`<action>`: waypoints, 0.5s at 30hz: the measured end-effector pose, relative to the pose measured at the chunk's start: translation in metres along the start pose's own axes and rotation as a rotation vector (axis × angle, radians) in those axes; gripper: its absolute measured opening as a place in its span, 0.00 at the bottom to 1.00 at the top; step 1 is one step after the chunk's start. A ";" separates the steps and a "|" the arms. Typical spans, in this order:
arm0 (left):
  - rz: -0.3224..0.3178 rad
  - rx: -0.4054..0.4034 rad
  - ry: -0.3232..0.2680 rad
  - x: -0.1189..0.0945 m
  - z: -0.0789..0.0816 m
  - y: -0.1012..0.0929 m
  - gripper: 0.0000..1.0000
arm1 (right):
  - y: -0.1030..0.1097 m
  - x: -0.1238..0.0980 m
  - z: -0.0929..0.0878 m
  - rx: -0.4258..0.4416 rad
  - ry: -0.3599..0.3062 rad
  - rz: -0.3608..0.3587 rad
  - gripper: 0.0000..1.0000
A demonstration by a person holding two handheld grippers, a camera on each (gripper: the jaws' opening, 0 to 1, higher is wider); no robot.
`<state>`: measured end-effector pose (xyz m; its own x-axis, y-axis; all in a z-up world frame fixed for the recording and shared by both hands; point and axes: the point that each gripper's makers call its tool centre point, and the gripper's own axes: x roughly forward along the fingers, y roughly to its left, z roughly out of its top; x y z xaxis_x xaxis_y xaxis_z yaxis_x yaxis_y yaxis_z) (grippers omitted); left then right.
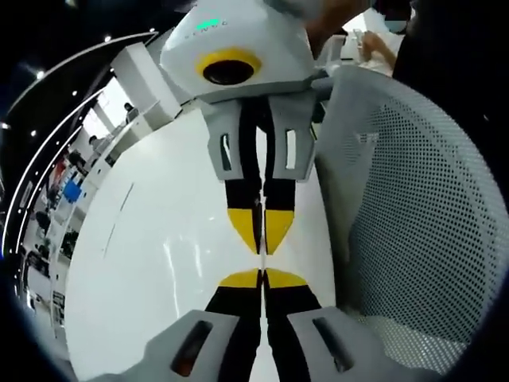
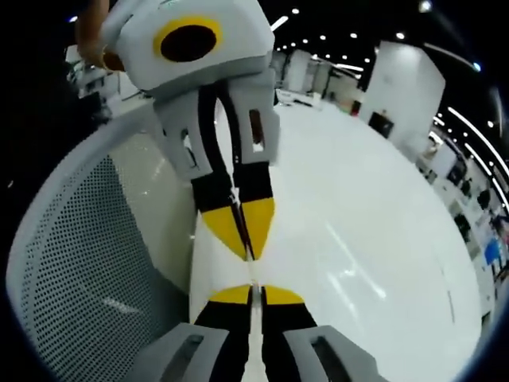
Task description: Open the resealable bag by pulling the two sides of the seal apart until the entire bag opening is separated and visibly accessible.
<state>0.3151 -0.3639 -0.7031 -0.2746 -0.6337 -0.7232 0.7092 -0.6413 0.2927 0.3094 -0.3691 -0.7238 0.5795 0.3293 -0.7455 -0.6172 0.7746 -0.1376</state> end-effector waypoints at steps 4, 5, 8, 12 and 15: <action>0.007 0.001 -0.003 -0.004 0.000 0.000 0.00 | -0.001 -0.002 -0.004 0.010 0.002 -0.007 0.00; 0.008 -0.004 -0.004 -0.004 -0.001 0.000 0.00 | -0.001 -0.002 -0.004 0.016 -0.001 -0.009 0.00; 0.012 -0.010 -0.002 -0.004 -0.002 0.000 0.00 | -0.001 -0.001 -0.004 0.030 -0.002 -0.011 0.00; 0.034 0.029 0.015 -0.003 -0.003 0.000 0.00 | 0.001 0.002 -0.004 -0.014 0.032 -0.015 0.00; 0.034 0.034 0.024 -0.002 -0.004 0.000 0.00 | 0.001 0.003 -0.004 -0.041 0.049 -0.016 0.00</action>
<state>0.3186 -0.3604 -0.7042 -0.2349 -0.6453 -0.7269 0.6955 -0.6340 0.3381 0.3082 -0.3694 -0.7288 0.5634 0.2897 -0.7737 -0.6300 0.7565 -0.1755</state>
